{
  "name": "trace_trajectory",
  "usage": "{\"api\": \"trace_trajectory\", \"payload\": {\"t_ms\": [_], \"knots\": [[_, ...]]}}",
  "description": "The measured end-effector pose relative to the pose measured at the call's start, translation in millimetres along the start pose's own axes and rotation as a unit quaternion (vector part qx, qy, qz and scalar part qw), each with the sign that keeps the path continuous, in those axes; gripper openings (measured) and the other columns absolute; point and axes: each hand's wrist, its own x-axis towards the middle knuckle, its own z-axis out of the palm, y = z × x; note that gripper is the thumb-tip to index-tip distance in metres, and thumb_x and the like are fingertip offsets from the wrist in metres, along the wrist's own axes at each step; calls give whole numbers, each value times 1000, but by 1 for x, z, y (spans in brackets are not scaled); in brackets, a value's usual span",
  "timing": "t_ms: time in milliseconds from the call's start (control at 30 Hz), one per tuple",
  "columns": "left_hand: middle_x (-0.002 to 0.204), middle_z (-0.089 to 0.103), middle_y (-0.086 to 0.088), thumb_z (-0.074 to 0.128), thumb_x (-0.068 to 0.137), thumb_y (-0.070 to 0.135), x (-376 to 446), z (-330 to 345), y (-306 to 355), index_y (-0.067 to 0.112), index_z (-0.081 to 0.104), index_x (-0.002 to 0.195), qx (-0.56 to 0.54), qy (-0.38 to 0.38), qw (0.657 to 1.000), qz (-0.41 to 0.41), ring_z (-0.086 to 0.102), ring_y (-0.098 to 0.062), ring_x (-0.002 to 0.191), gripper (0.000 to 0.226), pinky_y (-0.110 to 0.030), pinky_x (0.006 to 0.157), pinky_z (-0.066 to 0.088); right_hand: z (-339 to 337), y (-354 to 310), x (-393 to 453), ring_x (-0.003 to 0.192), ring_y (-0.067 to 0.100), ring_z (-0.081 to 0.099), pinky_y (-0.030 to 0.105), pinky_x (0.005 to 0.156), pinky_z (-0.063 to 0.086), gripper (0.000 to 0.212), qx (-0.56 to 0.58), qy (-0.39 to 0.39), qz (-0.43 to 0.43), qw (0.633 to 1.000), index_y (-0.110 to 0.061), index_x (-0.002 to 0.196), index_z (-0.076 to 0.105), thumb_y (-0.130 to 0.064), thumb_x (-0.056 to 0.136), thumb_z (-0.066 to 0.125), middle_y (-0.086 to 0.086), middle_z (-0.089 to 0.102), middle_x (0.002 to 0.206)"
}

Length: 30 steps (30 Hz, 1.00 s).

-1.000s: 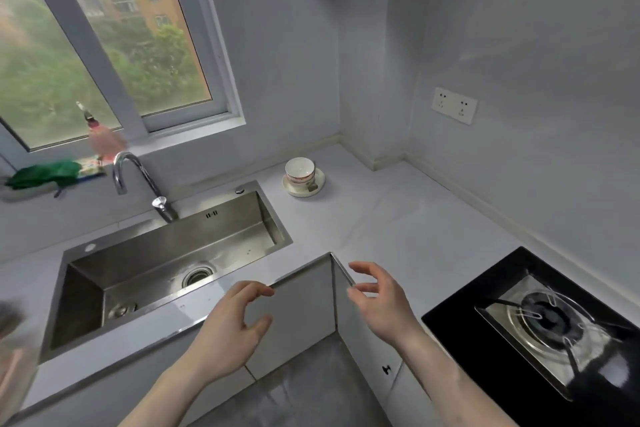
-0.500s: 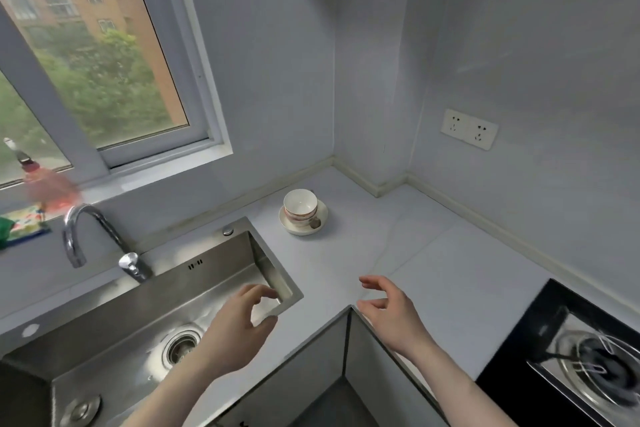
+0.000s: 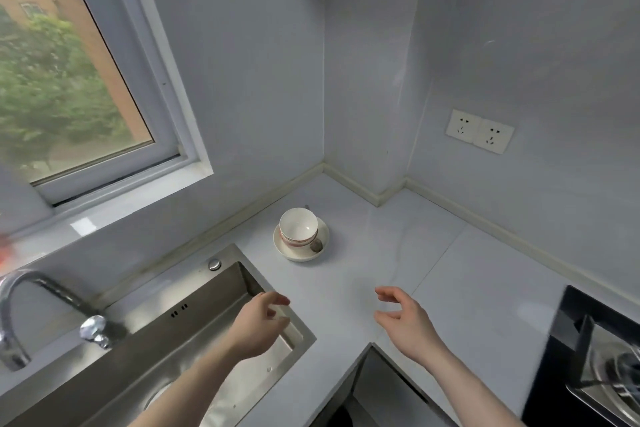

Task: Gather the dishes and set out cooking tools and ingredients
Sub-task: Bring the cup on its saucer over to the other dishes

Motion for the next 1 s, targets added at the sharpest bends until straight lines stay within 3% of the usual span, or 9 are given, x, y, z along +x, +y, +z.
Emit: {"api": "trace_trajectory", "payload": {"t_ms": [100, 200, 467, 533, 600, 667, 800, 900, 1000], "knots": [[121, 60, 9, 61, 87, 22, 37, -3, -10, 29, 64, 120, 31, -2, 999, -26, 60, -7, 104, 33, -29, 93, 52, 7, -6, 44, 94, 1, 66, 10, 71, 43, 41, -28, -18, 10, 999, -31, 132, 56, -19, 93, 63, -16, 57, 128], [124, 61, 5, 60, 85, 21, 75, -7, -16, 24, 62, 126, 53, -12, 997, -63, 61, -11, 101, 41, -26, 92, 50, 18, -13, 93, 95, 5, 63, 6, 67, 41, 41, -60, -40, 22, 997, -29, 130, 57, -20, 91, 65, -12, 59, 126], [128, 61, 0, 61, 86, 29, 179, -1, -30, 16, 47, 139, -2, -7, 982, -187, 62, -20, 111, 56, -31, 95, 51, 52, -26, 210, 104, 21, 67, 25, 79, 51, 51, -110, -117, 81, 984, -21, 138, 49, -22, 90, 65, 0, 57, 129], [121, 65, -4, 60, 87, 31, 201, 5, -32, 12, 41, 143, -63, 1, 972, -228, 66, -24, 105, 63, -33, 88, 55, 56, -25, 228, 104, 21, 66, 23, 78, 50, 52, -121, -130, 90, 980, -20, 140, 46, -22, 90, 63, 0, 56, 129], [117, 67, -12, 57, 89, 32, 221, 12, -35, 9, 35, 146, -112, 14, 958, -263, 69, -28, 97, 66, -30, 68, 55, 59, -22, 240, 104, 20, 67, 24, 79, 51, 53, -133, -138, 91, 977, -20, 140, 46, -23, 90, 62, -1, 55, 129], [108, 68, -14, 54, 91, 33, 236, 19, -35, 8, 37, 141, -134, 19, 947, -290, 70, -27, 89, 59, -29, 56, 54, 62, -16, 248, 104, 19, 67, 26, 84, 53, 53, -143, -144, 90, 975, -22, 140, 46, -24, 90, 63, -3, 56, 127], [87, 75, -15, 49, 96, 31, 260, 32, -33, 1, 58, 107, -150, 25, 939, -310, 76, -31, 81, 33, -41, 66, 64, 57, -2, 256, 106, 17, 67, 26, 89, 54, 54, -153, -155, 91, 972, -26, 141, 45, -26, 90, 63, -6, 55, 128], [74, 75, -15, 49, 96, 24, 268, 36, -38, -1, 64, 100, -145, 41, 938, -313, 74, -30, 69, 29, -38, 61, 63, 49, 3, 259, 104, 17, 67, 20, 79, 51, 53, -154, -158, 97, 970, -26, 142, 44, -23, 91, 62, -4, 55, 129], [72, 75, -14, 48, 89, 15, 270, 35, -34, 4, 59, 96, -155, 51, 934, -317, 76, -30, 74, 17, -35, 57, 61, 40, 2, 267, 104, 17, 67, 19, 76, 50, 54, -157, -157, 98, 970, -25, 142, 44, -20, 91, 60, -4, 55, 128]]}}
